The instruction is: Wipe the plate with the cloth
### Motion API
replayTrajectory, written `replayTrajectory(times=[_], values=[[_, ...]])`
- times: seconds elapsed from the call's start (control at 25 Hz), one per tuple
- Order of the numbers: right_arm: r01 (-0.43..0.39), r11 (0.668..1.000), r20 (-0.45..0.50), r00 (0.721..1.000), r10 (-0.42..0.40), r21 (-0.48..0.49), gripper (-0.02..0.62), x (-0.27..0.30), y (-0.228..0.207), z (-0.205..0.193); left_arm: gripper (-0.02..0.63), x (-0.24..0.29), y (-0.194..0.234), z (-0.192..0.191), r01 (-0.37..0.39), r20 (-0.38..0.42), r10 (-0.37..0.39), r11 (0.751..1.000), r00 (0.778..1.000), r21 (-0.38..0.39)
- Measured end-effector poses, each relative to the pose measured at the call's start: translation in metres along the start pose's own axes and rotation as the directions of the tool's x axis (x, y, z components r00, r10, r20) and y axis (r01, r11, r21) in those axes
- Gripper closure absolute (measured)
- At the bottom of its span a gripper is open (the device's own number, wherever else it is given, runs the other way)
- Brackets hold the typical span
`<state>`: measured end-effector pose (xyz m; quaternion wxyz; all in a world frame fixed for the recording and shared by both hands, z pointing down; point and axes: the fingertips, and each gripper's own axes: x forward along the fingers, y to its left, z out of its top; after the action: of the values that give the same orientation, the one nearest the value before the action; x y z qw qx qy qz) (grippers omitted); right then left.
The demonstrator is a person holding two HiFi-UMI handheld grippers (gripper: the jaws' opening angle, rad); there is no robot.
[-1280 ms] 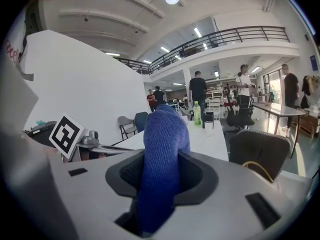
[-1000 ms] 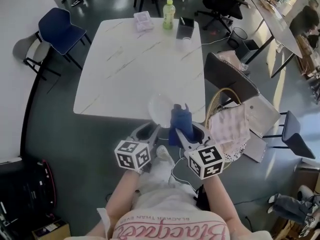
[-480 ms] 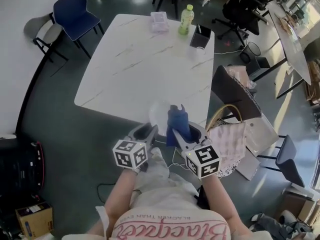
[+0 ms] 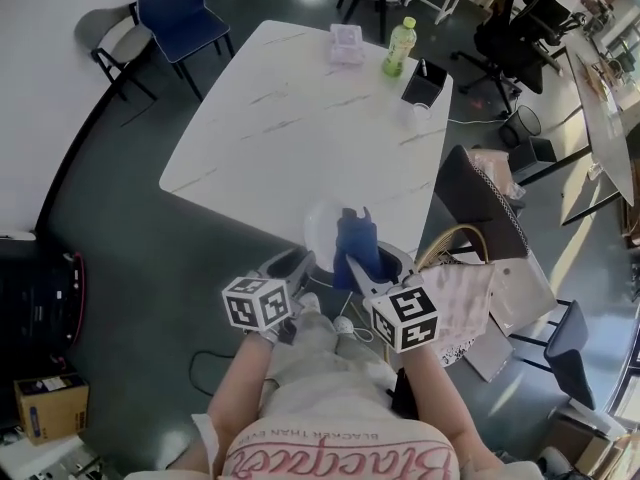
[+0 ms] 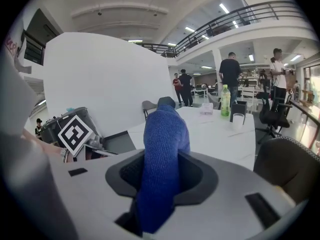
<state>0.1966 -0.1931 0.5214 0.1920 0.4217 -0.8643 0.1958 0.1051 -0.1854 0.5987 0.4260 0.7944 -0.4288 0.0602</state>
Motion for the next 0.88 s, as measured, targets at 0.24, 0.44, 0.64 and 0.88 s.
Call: replayTrajectory(times=[0.24,0.44,0.64,0.88], values=[[-0.046,0.999,-0.038,0.998,0.047,0.017,0.462,0.001,0.003,-0.017,0.503,0.002,0.014,-0.027,-0.015,0.000,0.015,0.983,1.000,-0.185],[-0.043,0.998,-0.055,0.997,0.045,0.049,0.462,0.005,-0.002,-0.028,0.503,0.020,0.025,-0.043,-0.006,-0.021,-0.001,0.954,1.000,-0.298],[-0.035,0.998,-0.079,0.996,0.040,0.060,0.462,0.008,-0.007,-0.038,0.503,0.038,0.032,-0.053,-0.003,-0.031,-0.009,0.930,0.999,-0.367],[-0.030,0.998,-0.092,0.995,0.035,0.057,0.462,0.011,-0.008,-0.041,0.503,0.049,0.039,-0.048,0.027,0.002,-0.030,0.888,1.000,-0.459]])
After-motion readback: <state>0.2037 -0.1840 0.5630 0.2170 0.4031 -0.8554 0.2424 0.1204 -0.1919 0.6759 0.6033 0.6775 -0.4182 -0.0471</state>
